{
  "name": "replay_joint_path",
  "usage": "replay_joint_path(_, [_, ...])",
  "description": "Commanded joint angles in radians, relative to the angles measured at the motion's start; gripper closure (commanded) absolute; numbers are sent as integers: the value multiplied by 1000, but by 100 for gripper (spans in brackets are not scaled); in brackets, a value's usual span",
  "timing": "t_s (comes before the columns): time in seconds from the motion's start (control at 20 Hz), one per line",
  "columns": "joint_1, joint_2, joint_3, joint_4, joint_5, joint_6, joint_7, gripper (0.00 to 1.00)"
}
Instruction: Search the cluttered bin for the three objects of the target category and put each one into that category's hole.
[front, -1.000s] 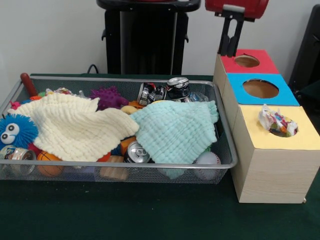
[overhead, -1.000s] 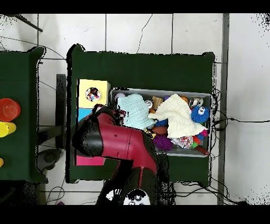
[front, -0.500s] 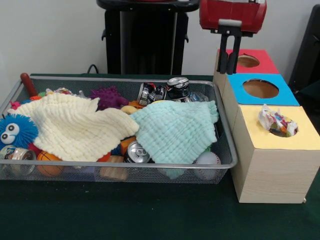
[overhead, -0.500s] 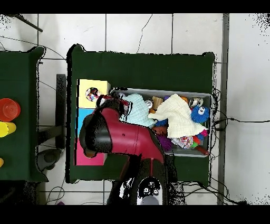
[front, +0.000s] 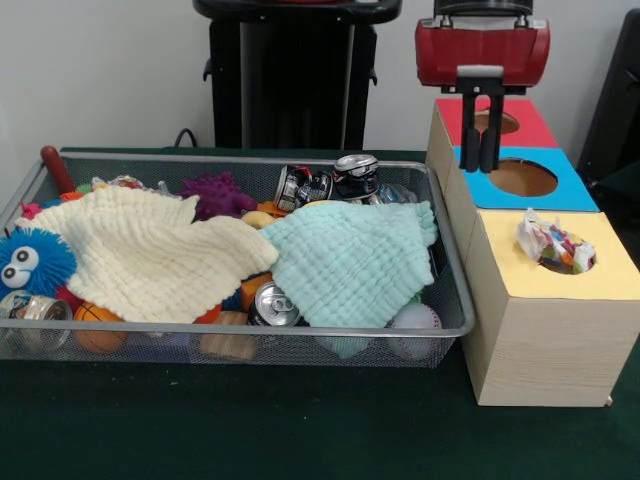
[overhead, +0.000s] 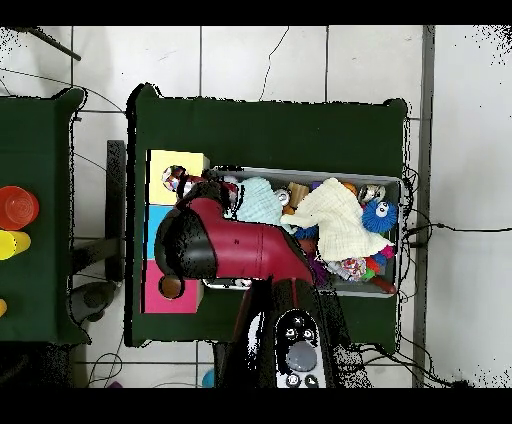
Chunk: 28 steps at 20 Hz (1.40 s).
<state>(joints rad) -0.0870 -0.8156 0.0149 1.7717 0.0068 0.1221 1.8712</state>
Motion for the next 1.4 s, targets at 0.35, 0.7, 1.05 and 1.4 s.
replay_joint_path(0.35, [-22, 81, 126, 23, -128, -114, 88, 100])
replay_joint_path(0.7, [14, 104, 69, -12, -135, -162, 106, 100])
replay_joint_path(1.05, [34, 124, 46, -34, -127, -231, 112, 100])
replay_joint_path(1.4, [35, 151, 43, -47, -124, -239, 99, 100])
